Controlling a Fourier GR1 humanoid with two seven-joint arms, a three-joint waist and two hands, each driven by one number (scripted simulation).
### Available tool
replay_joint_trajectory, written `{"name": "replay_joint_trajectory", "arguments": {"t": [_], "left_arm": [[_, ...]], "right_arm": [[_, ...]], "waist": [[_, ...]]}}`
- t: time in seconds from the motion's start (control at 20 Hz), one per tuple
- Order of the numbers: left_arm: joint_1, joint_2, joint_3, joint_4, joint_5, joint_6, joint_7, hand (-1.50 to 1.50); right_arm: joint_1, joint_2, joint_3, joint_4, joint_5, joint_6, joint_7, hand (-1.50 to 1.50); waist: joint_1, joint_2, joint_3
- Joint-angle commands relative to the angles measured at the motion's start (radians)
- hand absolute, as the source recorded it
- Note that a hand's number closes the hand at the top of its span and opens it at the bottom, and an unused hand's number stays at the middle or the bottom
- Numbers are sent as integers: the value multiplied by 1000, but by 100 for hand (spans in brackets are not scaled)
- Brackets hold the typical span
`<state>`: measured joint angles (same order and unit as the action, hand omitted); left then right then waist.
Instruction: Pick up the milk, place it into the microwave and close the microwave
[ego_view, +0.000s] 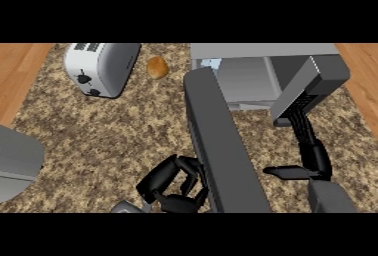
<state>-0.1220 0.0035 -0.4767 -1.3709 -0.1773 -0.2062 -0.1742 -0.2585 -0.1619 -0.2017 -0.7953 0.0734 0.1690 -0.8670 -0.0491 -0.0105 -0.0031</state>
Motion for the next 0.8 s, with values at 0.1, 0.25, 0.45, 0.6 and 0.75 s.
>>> {"name": "replay_joint_trajectory", "arguments": {"t": [0.1,0.25,0.45,0.6,0.75], "left_arm": [[-95,-3,-207,172,55,109,-48,150],[-183,-3,-289,186,89,181,1,150],[-257,-3,-429,307,199,396,-56,150],[-310,-3,-481,249,306,495,5,150],[-348,-3,-486,270,379,590,-5,150]], "right_arm": [[184,-27,8,-309,-58,48,100,-150],[275,-35,0,-462,-112,88,160,-150],[312,-19,26,-580,-144,119,223,-150],[326,-94,-11,-622,-228,228,265,-150],[317,-91,-2,-692,-255,230,327,-150]], "waist": [[-10,5,-1],[-11,6,0],[-31,14,-1],[-51,16,-1],[-74,20,-3]]}}
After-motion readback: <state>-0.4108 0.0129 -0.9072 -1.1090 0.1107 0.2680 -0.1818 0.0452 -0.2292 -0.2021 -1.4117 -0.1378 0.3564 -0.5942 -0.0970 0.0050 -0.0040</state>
